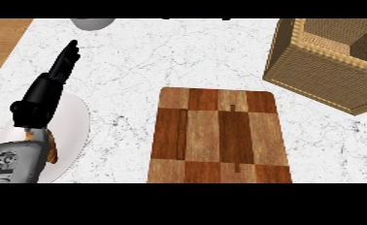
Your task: Pick the cupcake from the cutting board and place it in the basket
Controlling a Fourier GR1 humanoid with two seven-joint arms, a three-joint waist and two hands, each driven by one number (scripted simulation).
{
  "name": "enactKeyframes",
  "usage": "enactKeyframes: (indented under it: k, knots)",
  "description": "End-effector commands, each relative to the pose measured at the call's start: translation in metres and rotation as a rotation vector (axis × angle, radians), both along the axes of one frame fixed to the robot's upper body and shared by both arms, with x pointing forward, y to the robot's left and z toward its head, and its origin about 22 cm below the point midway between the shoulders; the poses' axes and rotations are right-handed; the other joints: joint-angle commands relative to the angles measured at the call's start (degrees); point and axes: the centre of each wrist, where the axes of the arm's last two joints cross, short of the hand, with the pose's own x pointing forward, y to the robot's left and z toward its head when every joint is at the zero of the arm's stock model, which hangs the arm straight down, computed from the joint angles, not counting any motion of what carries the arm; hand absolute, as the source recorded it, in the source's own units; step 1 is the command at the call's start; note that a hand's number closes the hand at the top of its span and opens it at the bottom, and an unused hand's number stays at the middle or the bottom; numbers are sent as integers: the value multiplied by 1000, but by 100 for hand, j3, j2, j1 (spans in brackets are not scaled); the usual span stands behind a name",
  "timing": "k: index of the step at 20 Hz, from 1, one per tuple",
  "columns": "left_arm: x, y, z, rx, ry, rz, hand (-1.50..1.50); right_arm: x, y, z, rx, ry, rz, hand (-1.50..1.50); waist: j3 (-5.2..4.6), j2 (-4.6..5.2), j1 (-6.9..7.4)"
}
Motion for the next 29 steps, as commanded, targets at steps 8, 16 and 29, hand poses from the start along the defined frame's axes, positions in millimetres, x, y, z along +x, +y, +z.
enactKeyframes:
  k: [8,16,29]
  knots:
    - [-1,-3,14,9,-3,9,0,12,-13,-19,135,85,84,-150,6,-8,-41]
    - [4,4,13,6,-13,18,0,4,-36,-11,463,-273,-28,-150,12,8,-87]
    - [-3,11,-1,-1,0,22,0,-73,-152,-10,609,-676,-407,-150,14,-4,-137]
